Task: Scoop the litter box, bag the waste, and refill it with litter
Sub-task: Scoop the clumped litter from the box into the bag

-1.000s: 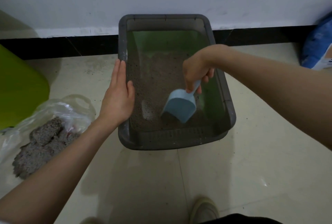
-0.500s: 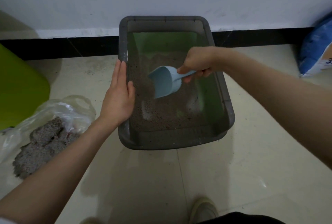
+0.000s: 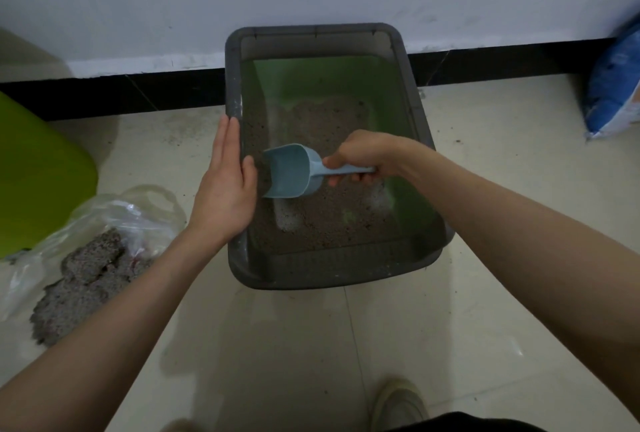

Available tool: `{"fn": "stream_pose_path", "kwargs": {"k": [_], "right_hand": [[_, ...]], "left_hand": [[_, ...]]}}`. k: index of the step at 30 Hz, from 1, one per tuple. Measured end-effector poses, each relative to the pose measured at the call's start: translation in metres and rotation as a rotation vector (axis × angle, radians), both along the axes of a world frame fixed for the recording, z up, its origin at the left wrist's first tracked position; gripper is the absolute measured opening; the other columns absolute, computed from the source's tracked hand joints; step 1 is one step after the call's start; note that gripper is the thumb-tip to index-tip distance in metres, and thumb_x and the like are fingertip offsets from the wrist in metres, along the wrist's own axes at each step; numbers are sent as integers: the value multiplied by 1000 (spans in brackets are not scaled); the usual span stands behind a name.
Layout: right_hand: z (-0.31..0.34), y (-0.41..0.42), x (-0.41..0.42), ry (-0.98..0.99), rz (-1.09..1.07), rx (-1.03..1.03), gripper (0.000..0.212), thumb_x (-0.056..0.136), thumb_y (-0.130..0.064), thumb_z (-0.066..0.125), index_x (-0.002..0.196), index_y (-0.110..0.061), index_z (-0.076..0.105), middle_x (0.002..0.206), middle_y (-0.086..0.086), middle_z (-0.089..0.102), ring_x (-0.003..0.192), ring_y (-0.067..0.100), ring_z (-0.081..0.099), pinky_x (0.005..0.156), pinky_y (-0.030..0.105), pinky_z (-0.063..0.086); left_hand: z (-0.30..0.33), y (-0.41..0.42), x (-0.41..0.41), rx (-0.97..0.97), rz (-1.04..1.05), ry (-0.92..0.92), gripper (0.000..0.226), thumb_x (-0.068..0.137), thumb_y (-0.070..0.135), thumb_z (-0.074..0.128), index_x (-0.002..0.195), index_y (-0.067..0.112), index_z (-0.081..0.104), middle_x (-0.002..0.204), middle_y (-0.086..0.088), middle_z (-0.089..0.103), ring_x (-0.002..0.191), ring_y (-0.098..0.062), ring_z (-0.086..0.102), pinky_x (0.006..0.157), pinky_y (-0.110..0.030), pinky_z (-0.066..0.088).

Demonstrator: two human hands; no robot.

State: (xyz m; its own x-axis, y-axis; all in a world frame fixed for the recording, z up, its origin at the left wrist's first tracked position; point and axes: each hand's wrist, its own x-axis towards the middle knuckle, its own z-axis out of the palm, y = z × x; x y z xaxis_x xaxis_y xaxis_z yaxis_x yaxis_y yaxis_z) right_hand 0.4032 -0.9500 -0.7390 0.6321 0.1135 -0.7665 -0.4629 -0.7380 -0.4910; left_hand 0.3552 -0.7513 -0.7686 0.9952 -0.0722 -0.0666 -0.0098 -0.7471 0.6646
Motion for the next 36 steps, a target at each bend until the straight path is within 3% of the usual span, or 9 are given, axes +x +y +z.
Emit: {"fn": "stream_pose_path", "kwargs": {"k": [4, 7, 11, 13, 17, 22, 28, 33, 36], "right_hand": [[-9, 13, 1, -85, 262, -268, 26, 94, -16, 43, 70, -9, 50, 68, 3, 50, 55, 13, 43, 52, 24, 36], [-25, 21, -1, -123, 253, -315, 19, 92, -24, 47, 87, -6, 50, 71, 2, 48, 60, 14, 48, 54, 27, 40], [-40, 24, -11, -183, 239, -361, 48, 91, -56, 43, 107, -12, 55, 87, 3, 53, 82, 22, 53, 71, 32, 42], [-49, 22, -16, -228, 199, -409, 55, 92, -56, 40, 113, -9, 58, 99, 8, 58, 92, 26, 56, 74, 32, 41], [-61, 21, -20, -143, 25, -302, 39, 94, -35, 45, 113, -4, 59, 90, 7, 56, 80, 22, 56, 60, 28, 41], [-59, 14, -21, -36, -252, -120, 38, 92, -18, 44, 124, 2, 51, 83, 9, 57, 78, 20, 57, 67, 29, 48], [-60, 10, -25, -14, -671, 197, 36, 94, -7, 41, 126, 8, 47, 72, 7, 51, 60, 16, 50, 54, 24, 43], [-69, 7, -18, 20, -981, 337, 37, 96, -9, 39, 131, 3, 44, 77, 8, 52, 64, 16, 51, 60, 28, 47], [-73, -2, -12, 25, -1102, 333, 36, 97, -12, 38, 131, -2, 45, 81, 9, 53, 70, 17, 52, 73, 31, 47]], "left_hand": [[1, -1, 0, -3, 5, -2, 55, 101, 22, 28, 149, 18, 3, 158, 4, -3, 143, -7, 4, 104, -15, 7], [1, -1, 0, 8, 6, -6, 55, 101, 21, 28, 149, 17, 3, 158, 3, -3, 143, -7, 3, 105, -13, 5], [1, -1, 1, 13, 6, -2, 55, 101, 22, 28, 149, 17, 3, 158, 3, -3, 143, -7, 3, 104, -14, 5], [1, -1, 0, 11, 5, -2, 55, 101, 22, 28, 149, 17, 3, 158, 3, -4, 143, -7, 3, 104, -14, 5], [1, 0, 0, 3, -1, 2, 55, 101, 22, 28, 149, 17, 3, 158, 4, -4, 141, -4, 4, 103, -12, 6], [0, 0, 1, 6, 2, 9, 55, 101, 22, 28, 149, 18, 2, 158, 4, -4, 142, -5, 3, 104, -13, 5], [-1, 1, 0, 7, 1, 15, 56, 101, 24, 28, 149, 19, 1, 158, 5, -4, 142, -4, 2, 105, -15, 5], [0, 0, 0, 13, 2, 9, 55, 101, 24, 28, 149, 19, 2, 158, 6, -4, 137, 2, 2, 104, -14, 6], [1, -1, 0, 28, 7, 17, 55, 101, 23, 27, 150, 18, 3, 158, 5, -4, 140, -3, 4, 103, -13, 5]]}}
